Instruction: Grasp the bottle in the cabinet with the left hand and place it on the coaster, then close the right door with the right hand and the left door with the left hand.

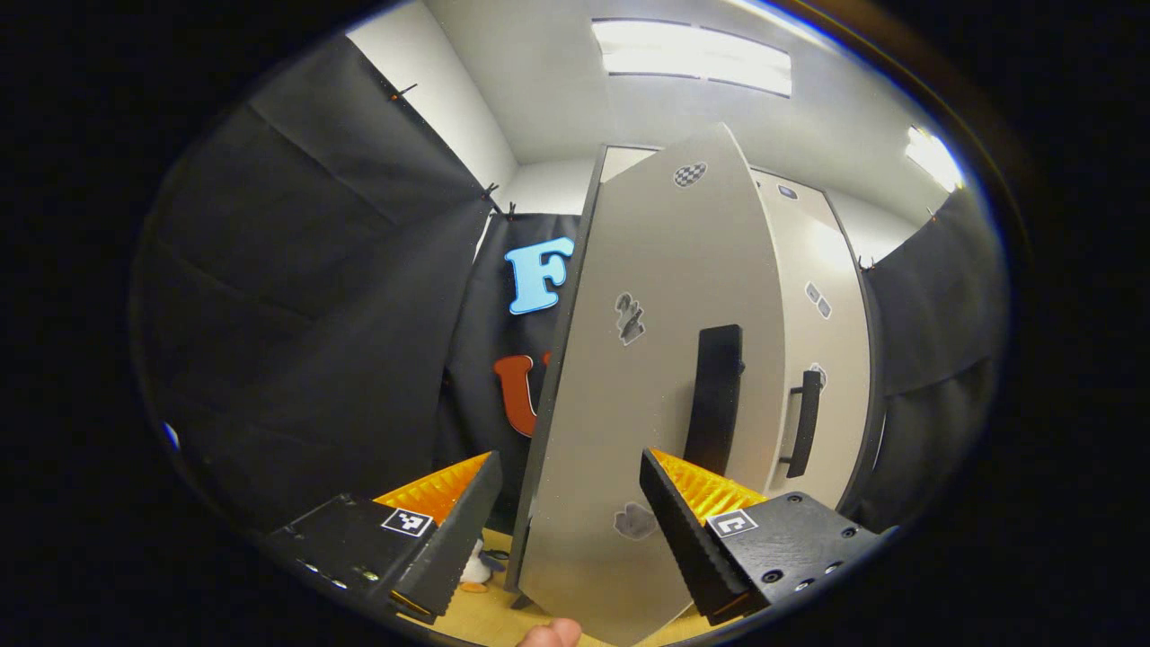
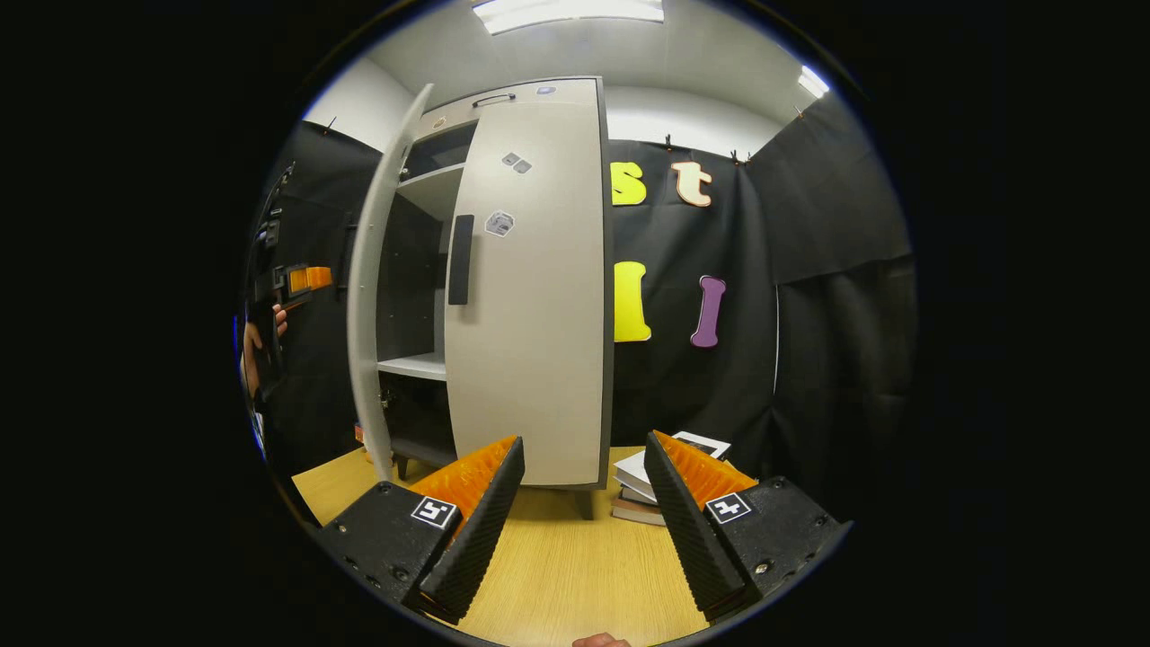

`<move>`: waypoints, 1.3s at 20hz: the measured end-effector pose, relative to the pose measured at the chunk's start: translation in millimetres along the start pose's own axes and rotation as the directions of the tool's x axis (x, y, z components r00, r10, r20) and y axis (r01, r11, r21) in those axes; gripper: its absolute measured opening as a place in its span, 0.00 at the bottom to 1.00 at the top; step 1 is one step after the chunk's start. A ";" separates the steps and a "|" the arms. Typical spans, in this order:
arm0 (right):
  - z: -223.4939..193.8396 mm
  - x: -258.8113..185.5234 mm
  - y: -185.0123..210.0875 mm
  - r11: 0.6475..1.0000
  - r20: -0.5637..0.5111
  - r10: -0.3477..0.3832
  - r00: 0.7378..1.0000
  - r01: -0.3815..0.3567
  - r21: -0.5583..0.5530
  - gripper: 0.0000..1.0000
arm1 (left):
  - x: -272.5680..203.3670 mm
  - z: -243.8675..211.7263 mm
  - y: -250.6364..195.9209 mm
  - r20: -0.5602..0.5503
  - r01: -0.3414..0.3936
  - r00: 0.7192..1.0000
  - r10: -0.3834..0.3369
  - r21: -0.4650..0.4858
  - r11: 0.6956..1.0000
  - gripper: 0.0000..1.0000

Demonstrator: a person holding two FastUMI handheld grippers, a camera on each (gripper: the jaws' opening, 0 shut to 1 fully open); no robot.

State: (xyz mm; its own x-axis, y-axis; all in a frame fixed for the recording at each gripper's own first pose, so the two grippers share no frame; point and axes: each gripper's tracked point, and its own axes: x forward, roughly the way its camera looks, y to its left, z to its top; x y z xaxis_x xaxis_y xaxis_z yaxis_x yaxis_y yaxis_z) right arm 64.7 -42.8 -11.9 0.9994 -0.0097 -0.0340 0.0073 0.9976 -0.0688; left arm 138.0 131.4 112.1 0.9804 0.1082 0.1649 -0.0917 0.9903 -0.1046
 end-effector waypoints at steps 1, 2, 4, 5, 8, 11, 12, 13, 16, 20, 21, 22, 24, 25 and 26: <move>0.7 -2.0 0.4 1.000 0.001 -0.005 1.000 0.005 -0.006 0.83 | 0.2 0.6 -2.7 0.001 0.008 1.000 -0.008 0.004 1.000 0.95; 0.8 -2.3 -0.7 1.000 0.003 -0.007 1.000 0.007 -0.009 0.83 | -0.5 -0.3 -5.3 0.000 0.016 1.000 -0.016 0.008 1.000 0.99; 1.9 -2.9 0.2 1.000 0.002 -0.008 1.000 0.008 -0.005 0.83 | -4.2 -1.3 -10.2 0.001 0.025 1.000 -0.025 0.014 1.000 0.99; 2.6 -4.2 0.9 1.000 0.000 -0.007 1.000 0.007 0.002 0.83 | -5.8 -3.7 -12.3 -0.002 0.032 0.999 -0.032 0.015 0.999 0.99; 14.3 -6.8 7.6 1.000 0.025 0.003 1.000 -0.004 0.015 0.83 | -14.6 -11.0 -17.0 -0.025 0.052 0.998 -0.052 0.006 0.999 0.99; 16.6 -7.2 13.7 1.000 0.036 0.014 0.999 -0.015 0.022 0.83 | -26.4 -24.2 -23.4 -0.048 0.056 0.997 -0.056 -0.011 0.998 0.99; 15.3 -8.4 16.5 0.999 0.030 0.022 0.999 -0.023 0.023 0.83 | -36.6 -34.7 -26.1 -0.069 0.050 0.996 -0.052 -0.025 0.998 0.99; 15.5 -9.4 17.6 0.999 0.028 0.026 0.999 -0.026 0.019 0.83 | -48.2 -44.6 -28.3 -0.085 0.046 0.995 -0.050 -0.044 0.998 1.00; 17.8 -11.1 18.3 1.000 0.036 0.021 0.999 -0.022 0.019 0.83 | -73.2 -69.4 -29.5 -0.112 0.022 0.993 -0.032 -0.082 0.996 0.95; 14.6 -10.8 20.6 0.999 0.028 0.030 0.999 -0.030 0.026 0.83 | -98.1 -92.7 -20.9 -0.119 -0.039 0.992 0.032 -0.056 0.998 0.95; 14.1 -10.8 21.1 0.999 0.024 0.033 0.999 -0.034 0.027 0.83 | -104.8 -97.8 -20.2 -0.118 -0.049 0.992 0.044 -0.038 0.998 0.95; 13.0 -10.9 21.4 0.999 0.020 0.035 0.999 -0.035 0.026 0.83 | -109.6 -102.5 -19.4 -0.116 -0.056 0.992 0.053 -0.020 0.998 0.95; 12.7 -10.9 21.4 0.999 0.018 0.035 0.999 -0.035 0.022 0.83 | -119.4 -109.2 -19.8 -0.124 -0.070 0.990 0.073 0.033 0.997 0.95; 12.0 -10.4 21.6 0.999 0.017 0.037 0.999 -0.037 0.021 0.83 | -122.7 -113.5 -19.0 -0.130 -0.073 0.988 0.080 0.061 0.995 0.95; 11.5 -9.6 21.6 0.999 0.014 0.038 0.999 -0.038 0.017 0.83 | -127.6 -115.8 -22.4 -0.139 -0.065 0.987 0.075 0.079 0.995 0.95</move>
State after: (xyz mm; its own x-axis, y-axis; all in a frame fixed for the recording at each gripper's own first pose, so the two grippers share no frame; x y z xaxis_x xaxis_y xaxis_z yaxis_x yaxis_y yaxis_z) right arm 55.6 -20.4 -1.6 0.9993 0.0292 -0.0228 -0.0303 0.9982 -0.0509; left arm 35.2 85.2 -20.2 0.9854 0.1693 0.0190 -0.1685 0.9850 -0.0371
